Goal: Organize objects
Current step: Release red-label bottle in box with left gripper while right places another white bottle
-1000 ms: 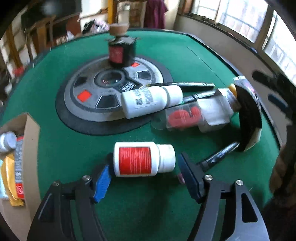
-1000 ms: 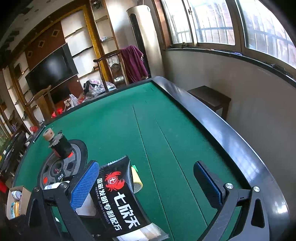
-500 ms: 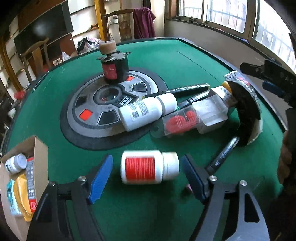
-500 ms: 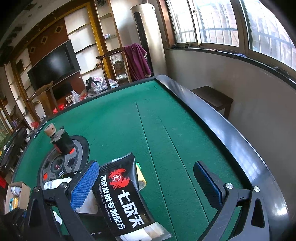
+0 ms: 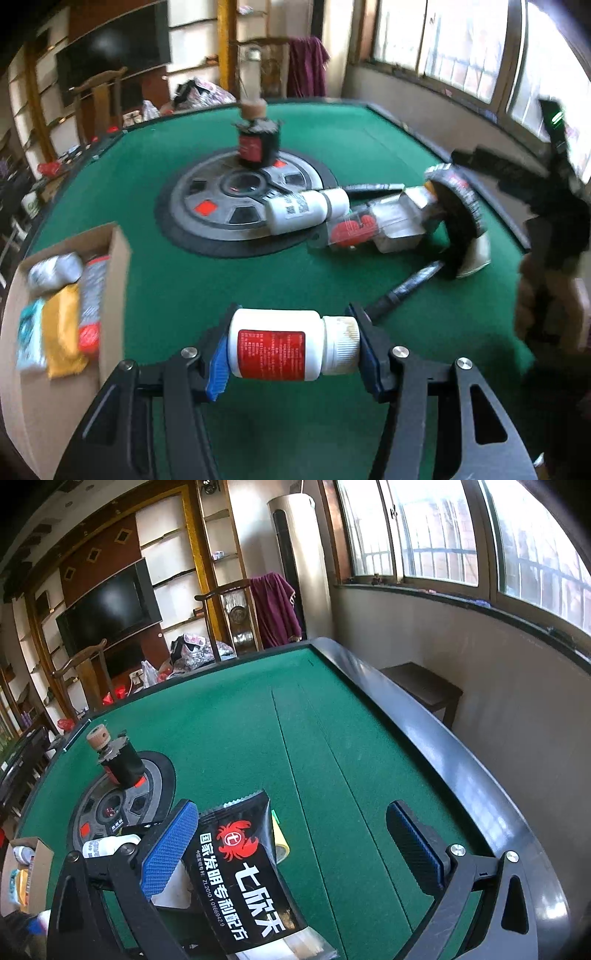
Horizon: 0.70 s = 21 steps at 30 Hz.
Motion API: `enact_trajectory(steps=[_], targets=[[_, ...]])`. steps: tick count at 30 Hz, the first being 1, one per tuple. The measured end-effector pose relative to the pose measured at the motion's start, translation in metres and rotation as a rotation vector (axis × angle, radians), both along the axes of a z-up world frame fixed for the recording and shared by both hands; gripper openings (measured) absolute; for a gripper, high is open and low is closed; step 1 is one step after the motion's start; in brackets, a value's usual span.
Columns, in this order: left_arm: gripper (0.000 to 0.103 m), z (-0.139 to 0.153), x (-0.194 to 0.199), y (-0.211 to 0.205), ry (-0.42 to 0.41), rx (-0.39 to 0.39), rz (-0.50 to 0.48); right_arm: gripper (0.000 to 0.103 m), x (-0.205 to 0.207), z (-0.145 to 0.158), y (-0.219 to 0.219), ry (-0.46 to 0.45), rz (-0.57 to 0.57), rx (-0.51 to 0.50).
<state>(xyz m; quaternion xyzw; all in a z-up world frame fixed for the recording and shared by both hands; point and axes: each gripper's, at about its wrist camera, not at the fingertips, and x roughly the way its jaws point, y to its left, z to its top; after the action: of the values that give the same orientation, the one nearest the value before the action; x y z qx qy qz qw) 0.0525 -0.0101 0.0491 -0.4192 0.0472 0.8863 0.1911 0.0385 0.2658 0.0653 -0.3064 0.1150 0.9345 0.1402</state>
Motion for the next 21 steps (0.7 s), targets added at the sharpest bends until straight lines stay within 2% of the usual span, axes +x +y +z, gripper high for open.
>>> enact_trajectory(steps=[4,8,10,12,14,17,19,21], targets=[[0.056,0.012,0.016,-0.023,-0.015,0.102,0.083,0.103,0.003,0.001,-0.002,0.017,-0.012,0.025],[0.056,0.028,0.037,-0.041,0.035,0.144,0.084,0.103,0.013,0.012,-0.005,0.047,-0.032,0.044],[0.056,0.034,0.047,-0.057,0.043,0.195,0.087,0.103,0.022,0.029,-0.013,0.080,0.018,0.003],[0.056,0.037,0.056,-0.072,0.043,0.232,0.093,0.103,0.026,0.046,-0.031,0.089,0.125,-0.065],[0.056,0.038,0.064,-0.084,0.043,0.264,0.095,0.103,0.016,0.055,-0.056,0.043,0.241,-0.099],[0.056,0.039,0.075,-0.099,0.059,0.279,0.107,0.103,-0.019,0.053,-0.106,-0.096,0.404,-0.118],[0.056,0.040,0.084,-0.112,0.073,0.295,0.114,0.103,-0.038,0.043,-0.128,-0.171,0.445,-0.126],[0.056,0.040,0.089,-0.125,0.081,0.308,0.127,0.103,-0.060,0.029,-0.150,-0.246,0.449,-0.093]])
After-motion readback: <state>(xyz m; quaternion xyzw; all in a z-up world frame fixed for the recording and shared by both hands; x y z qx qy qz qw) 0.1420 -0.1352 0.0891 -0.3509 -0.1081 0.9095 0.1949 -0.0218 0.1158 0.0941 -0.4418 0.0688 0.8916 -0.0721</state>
